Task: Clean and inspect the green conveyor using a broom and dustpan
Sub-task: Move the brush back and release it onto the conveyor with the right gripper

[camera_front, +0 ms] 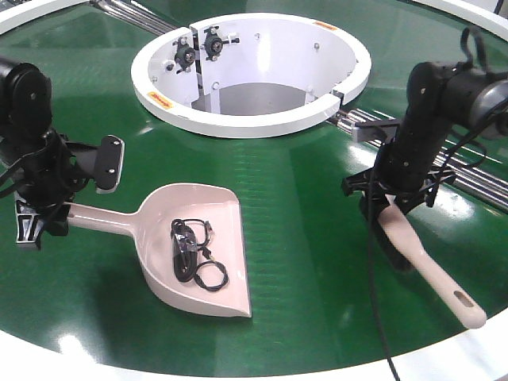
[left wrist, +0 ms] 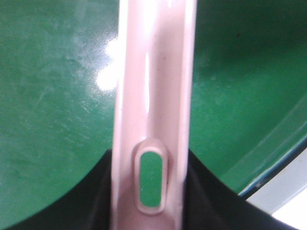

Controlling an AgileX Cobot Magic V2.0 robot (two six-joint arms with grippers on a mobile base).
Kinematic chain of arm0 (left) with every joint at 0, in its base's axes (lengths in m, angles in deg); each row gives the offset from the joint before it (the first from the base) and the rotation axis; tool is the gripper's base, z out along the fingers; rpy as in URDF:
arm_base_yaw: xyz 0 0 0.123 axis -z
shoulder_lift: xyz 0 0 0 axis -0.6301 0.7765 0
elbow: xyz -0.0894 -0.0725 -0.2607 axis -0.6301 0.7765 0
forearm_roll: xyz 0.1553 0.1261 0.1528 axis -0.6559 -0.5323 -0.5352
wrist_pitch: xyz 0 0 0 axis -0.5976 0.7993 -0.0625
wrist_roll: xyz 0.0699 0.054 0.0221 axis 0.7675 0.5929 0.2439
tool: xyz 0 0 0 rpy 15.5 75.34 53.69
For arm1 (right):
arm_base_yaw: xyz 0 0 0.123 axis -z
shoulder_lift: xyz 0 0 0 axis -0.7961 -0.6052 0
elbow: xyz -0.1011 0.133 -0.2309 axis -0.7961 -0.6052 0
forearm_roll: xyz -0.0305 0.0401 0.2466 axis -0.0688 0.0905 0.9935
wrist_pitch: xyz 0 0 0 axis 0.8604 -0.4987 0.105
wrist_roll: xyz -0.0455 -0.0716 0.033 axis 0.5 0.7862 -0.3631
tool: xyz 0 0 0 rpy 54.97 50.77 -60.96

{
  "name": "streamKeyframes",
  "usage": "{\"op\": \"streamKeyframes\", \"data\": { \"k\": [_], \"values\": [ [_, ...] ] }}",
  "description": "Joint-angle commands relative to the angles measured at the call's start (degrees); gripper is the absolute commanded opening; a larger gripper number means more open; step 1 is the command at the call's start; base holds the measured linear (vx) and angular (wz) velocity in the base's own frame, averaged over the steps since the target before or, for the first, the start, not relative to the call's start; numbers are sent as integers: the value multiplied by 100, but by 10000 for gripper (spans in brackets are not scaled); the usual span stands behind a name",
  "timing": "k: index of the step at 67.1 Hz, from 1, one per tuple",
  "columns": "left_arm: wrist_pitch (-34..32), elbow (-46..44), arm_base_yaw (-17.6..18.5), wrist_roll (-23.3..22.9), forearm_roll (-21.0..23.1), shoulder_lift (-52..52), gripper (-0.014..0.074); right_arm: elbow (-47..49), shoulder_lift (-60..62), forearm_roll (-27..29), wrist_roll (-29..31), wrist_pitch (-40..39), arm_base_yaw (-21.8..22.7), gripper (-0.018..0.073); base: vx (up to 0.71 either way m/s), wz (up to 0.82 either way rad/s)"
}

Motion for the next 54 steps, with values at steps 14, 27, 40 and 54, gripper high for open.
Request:
{"op": "streamKeyframes", "data": {
  "k": [14,27,40,54],
  "values": [
    [117,-164,39,-100,78,-268,-6,132,-50,299,54,72,41,-4,0,0],
    [117,-164,39,-100,78,-268,-6,132,-107,325,61,58,41,1,0,0],
    [117,-164,39,-100,78,-268,-6,132,-107,325,171,52,41,64,0,0],
    [117,-164,39,-100,78,-268,-6,132,-95,333,226,5,36,271,0,0]
  ]
}}
